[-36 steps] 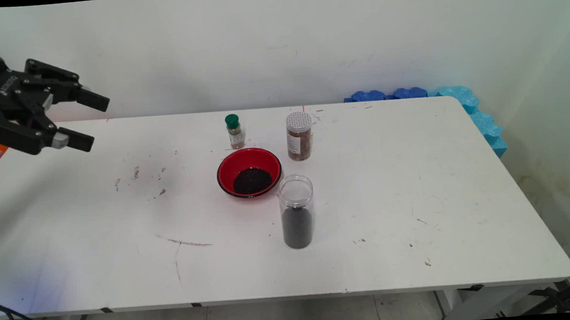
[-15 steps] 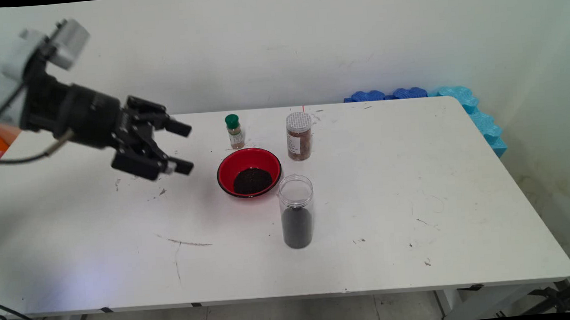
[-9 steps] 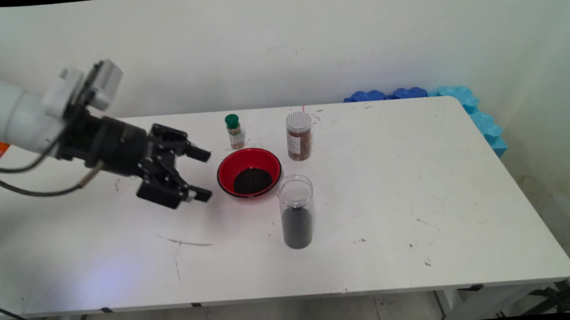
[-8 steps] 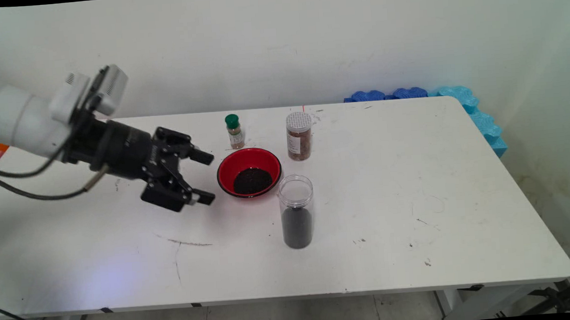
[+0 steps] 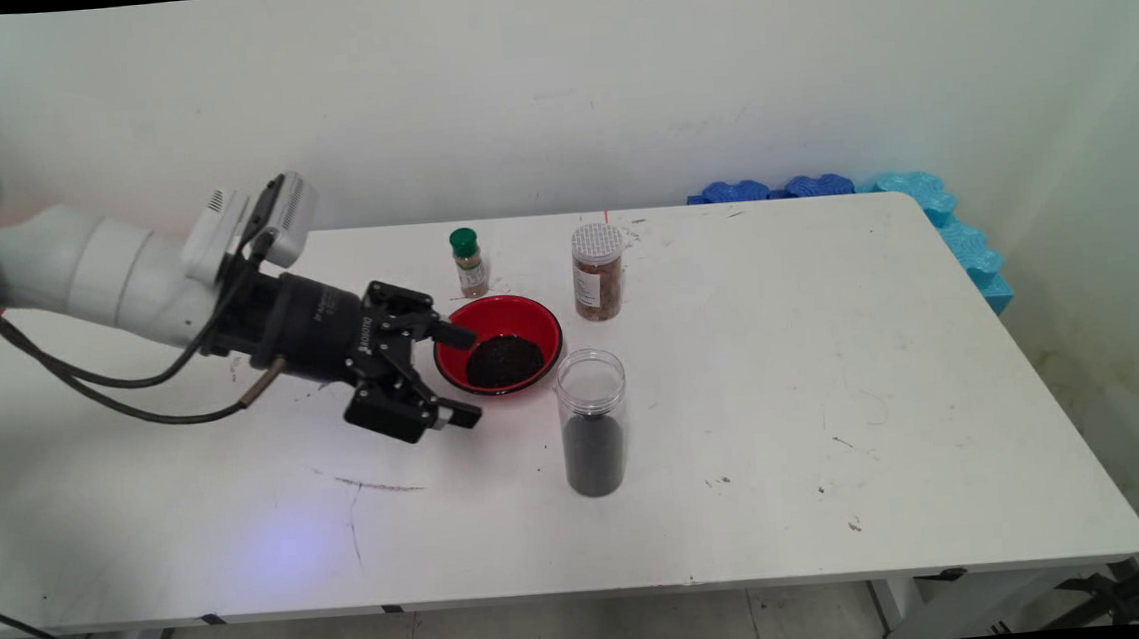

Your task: Pick up the black seasoning powder from the table

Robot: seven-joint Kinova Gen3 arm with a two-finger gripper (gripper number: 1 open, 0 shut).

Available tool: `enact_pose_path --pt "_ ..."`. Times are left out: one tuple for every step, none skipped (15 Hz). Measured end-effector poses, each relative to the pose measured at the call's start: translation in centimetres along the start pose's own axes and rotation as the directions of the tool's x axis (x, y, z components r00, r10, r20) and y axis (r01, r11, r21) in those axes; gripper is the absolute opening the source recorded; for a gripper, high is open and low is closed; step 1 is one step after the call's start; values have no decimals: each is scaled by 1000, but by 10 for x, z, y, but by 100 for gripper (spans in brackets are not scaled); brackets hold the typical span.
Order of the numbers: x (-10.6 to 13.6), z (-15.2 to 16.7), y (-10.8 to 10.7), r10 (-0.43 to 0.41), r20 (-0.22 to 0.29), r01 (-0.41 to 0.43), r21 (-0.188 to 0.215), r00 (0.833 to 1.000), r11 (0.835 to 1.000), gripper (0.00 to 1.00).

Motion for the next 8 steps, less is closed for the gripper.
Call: enact_pose_path --pt "-1 2 -1 -3 -9 3 0 1000 1000 100" --pt "-3 5 -1 -7 -25 7 -2 1000 1000 100" --pt "-4 7 -2 -10 -35 10 -2 999 1000 100" --pt "-6 9 -2 -15 -52 14 -6 999 1000 100" --pt "-8 12 -2 -18 -69 18 -11 997 1000 100" --pt "-11 14 -2 -20 -85 19 -18 996 1000 100" --pt "-13 15 -1 -20 -99 18 -21 995 1000 100" --pt "-16 17 -2 -19 -114 17 -23 993 1000 100"
